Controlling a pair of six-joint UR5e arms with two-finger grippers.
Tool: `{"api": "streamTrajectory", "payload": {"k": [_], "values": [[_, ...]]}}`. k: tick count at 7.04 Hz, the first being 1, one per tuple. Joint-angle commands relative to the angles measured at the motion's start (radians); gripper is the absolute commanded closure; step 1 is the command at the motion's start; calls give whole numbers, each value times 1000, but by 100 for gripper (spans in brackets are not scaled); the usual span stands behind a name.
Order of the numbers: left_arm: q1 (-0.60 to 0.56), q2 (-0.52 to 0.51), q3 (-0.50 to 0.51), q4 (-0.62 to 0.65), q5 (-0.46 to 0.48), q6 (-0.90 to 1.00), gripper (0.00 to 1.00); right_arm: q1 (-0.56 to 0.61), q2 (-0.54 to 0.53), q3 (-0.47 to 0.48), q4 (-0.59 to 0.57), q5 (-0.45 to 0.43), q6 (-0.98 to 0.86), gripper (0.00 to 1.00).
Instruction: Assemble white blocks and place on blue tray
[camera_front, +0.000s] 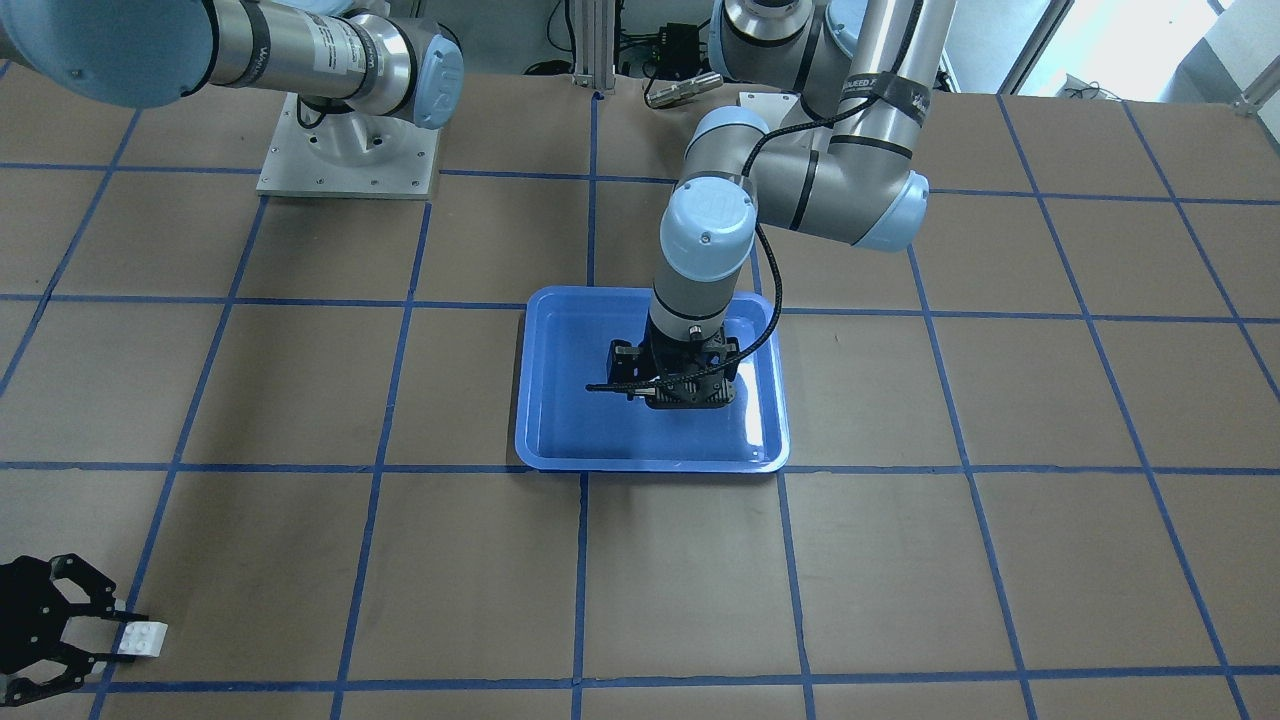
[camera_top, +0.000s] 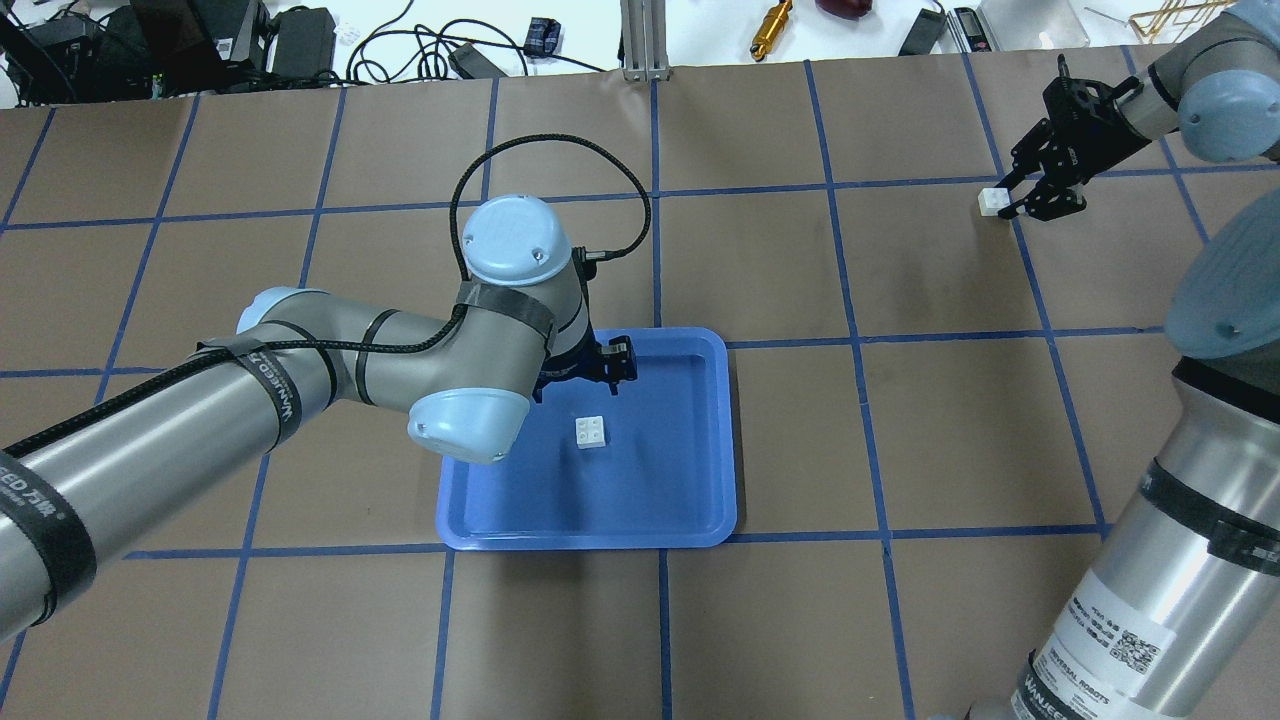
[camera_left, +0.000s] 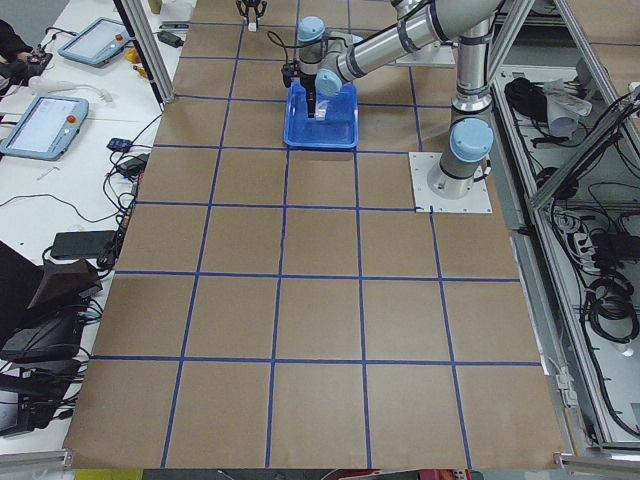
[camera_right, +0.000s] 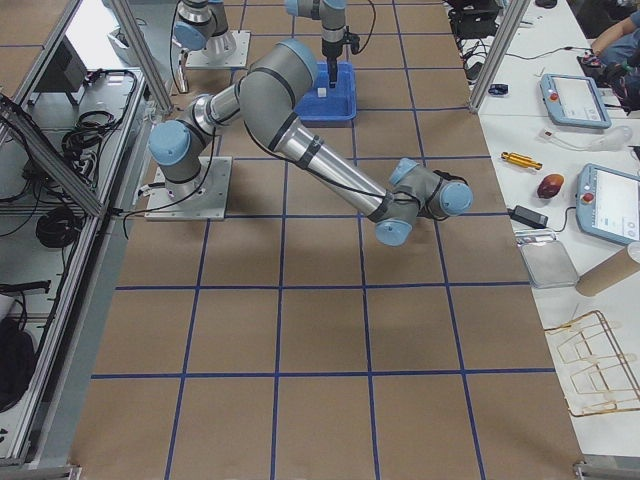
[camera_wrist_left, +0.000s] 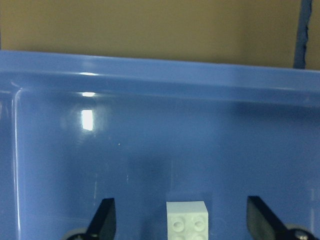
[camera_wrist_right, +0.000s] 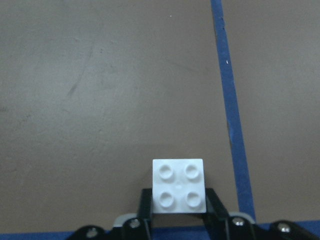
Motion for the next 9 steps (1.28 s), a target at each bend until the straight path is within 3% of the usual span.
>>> {"api": "streamTrajectory", "payload": {"k": [1,2,5,7,8,9], "values": [[45,10,-36,-10,-37,92,8,18,-19,-49,80,10,0,100],[50,12,-45,-12,-44,99,10,47,-62,-57,166,7,12,100],[67,27,-72,-10,-54,114,40,159,-171,-12,253,11,104,100],[120,29,-76,-17,-127,140,93,251,-220,37,242,16,223,100],[113,27,-78,-17,-129,128,100,273,-229,74,236,54,234,100],[99,23,-82,-17,-129,122,100,296,-257,114,177,101,294,100]]}}
